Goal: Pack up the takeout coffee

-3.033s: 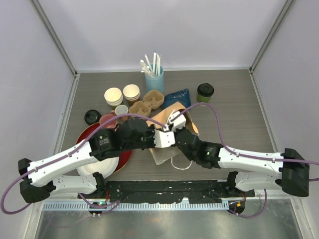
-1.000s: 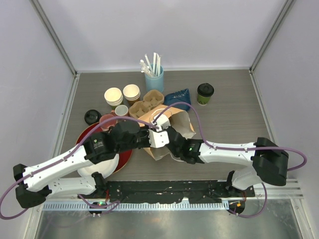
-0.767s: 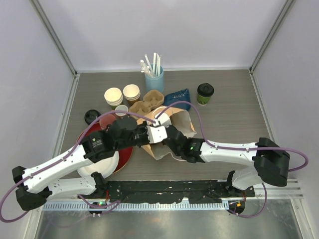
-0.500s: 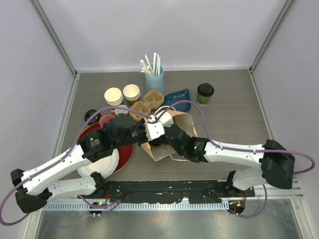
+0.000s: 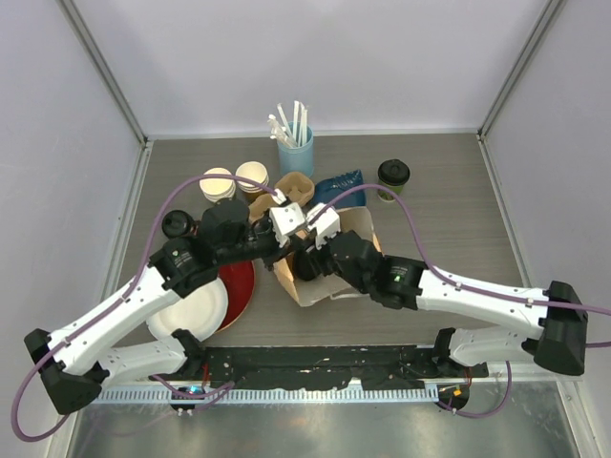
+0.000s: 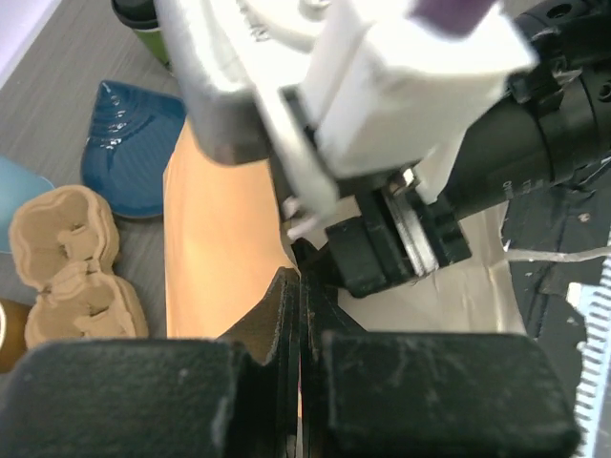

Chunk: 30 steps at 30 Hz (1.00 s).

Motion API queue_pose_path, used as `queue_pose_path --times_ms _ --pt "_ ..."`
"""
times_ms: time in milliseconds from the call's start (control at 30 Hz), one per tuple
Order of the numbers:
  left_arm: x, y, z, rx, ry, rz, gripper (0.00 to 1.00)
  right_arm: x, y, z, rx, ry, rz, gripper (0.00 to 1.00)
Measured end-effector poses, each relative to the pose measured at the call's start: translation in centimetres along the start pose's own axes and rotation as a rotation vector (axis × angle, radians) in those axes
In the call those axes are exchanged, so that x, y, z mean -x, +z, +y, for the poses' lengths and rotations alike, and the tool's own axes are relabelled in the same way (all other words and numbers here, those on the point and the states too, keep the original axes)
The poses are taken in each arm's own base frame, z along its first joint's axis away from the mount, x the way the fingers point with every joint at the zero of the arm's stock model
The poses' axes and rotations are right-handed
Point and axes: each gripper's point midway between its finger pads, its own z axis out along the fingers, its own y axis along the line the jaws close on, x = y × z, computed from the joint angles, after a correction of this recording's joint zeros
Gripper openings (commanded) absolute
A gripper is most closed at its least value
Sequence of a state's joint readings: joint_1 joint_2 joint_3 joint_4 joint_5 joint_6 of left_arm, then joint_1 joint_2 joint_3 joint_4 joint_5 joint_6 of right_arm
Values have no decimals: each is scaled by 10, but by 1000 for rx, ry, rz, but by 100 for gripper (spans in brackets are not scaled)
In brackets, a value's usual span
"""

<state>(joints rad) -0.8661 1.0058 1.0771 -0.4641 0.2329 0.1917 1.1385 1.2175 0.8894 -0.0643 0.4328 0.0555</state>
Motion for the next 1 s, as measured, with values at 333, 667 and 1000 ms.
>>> queue_pose_path --times_ms 333,667,1000 --pt "12 -1 7 -41 -172 -30 0 13 -34 9 130 -17 40 49" --pt "29 -2 -2 -120 -234 3 0 23 -68 36 348 -15 101 52" --pt "27 -1 -7 -161 -275 89 0 25 -74 27 312 -14 103 52"
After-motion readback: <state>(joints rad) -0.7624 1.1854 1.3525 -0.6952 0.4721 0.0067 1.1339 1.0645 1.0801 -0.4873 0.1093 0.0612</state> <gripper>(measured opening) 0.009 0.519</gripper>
